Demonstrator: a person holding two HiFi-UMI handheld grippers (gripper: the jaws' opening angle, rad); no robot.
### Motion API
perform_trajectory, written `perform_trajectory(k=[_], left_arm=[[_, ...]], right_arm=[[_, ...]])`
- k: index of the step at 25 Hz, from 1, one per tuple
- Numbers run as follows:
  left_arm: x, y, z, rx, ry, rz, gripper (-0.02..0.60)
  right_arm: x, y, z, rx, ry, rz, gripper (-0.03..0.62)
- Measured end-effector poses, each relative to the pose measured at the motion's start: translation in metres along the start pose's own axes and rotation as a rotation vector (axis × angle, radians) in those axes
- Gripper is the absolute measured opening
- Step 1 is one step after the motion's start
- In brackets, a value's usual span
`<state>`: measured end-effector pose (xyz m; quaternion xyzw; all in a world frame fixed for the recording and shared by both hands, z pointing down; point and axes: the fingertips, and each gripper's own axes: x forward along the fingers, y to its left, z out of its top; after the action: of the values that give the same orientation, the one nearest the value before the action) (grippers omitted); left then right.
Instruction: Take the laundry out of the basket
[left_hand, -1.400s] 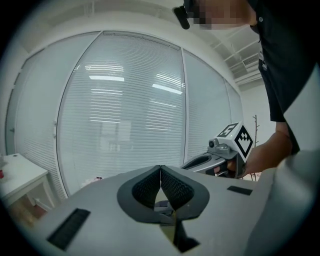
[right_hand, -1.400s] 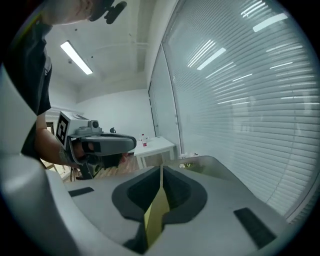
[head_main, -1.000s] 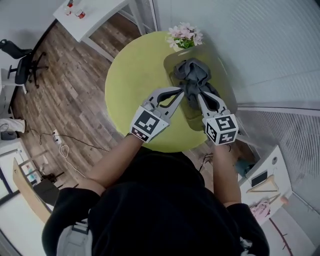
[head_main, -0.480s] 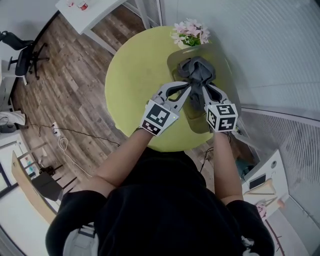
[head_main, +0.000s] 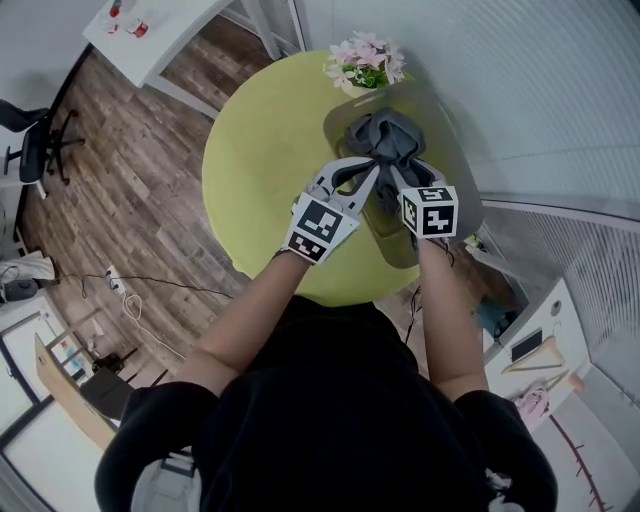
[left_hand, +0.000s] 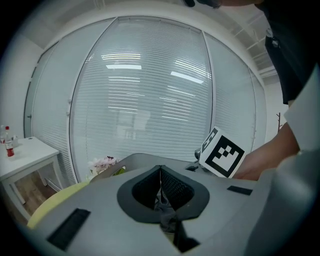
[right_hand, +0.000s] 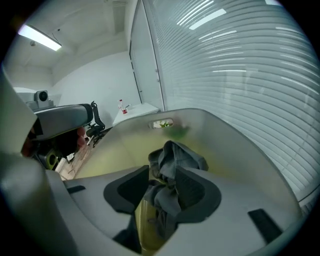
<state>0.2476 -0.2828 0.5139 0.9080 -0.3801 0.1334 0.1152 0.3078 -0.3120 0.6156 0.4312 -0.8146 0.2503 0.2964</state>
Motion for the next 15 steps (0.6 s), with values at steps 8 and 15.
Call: perform_trajectory(k=[8,15], left_arm=[[0.011,0.007,-0.008,-0.009,0.018,-0.026,0.011],[0.017,0.017,-0.014,-0.015,0.03,-0.036,0.011]], right_arm=[[0.039,-0.021,-0.035,0.088,0.126,-0.062,0.309],[0.065,-0.028,-0.052,0.128,0.19,-0.052,0.357]])
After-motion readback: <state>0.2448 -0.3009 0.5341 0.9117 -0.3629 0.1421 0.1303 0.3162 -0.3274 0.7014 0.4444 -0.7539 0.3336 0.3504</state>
